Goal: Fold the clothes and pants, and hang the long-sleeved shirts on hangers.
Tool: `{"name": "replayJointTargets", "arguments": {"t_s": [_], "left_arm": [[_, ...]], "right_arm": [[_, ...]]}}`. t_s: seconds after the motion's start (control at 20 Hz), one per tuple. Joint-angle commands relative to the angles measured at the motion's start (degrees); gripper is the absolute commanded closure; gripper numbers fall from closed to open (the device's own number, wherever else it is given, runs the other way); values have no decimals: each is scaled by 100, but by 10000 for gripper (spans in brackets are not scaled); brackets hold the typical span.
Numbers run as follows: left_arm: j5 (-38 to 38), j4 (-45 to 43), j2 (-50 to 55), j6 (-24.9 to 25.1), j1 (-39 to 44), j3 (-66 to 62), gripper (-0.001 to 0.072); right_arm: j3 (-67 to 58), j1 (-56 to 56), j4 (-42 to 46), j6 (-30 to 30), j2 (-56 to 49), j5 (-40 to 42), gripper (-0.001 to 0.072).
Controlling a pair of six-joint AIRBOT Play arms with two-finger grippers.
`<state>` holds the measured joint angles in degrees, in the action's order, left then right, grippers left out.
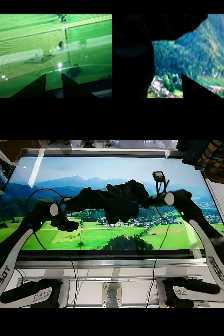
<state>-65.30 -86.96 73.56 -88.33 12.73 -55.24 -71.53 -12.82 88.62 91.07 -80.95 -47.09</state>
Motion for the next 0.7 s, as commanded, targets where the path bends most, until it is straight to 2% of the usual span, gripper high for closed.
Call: {"name": "replayJointTargets", "arguments": {"t_s": [0.0, 0.25, 0.35, 0.45, 0.5, 0.65], "left_arm": [[24, 0, 0, 2, 2, 0, 474], [380, 0, 33, 2, 2, 0, 474], [614, 20, 81, 2, 4, 0, 474], [901, 20, 87, 2, 4, 0, 474], [1078, 24, 87, 0, 4, 0, 474], [1486, 46, 87, 2, 4, 0, 474]], "right_arm": [[-1526, 52, 118, -223, -1410, 11, 271], [-3324, 544, 96, -203, -2999, -48, 264], [-3738, 785, -219, -210, -3403, -101, 265], [-3943, 905, -734, -350, -3735, -179, 265], [-3969, 905, -957, -603, -3866, -179, 266], [-3969, 739, -1060, -839, -4124, -175, 271]]}}
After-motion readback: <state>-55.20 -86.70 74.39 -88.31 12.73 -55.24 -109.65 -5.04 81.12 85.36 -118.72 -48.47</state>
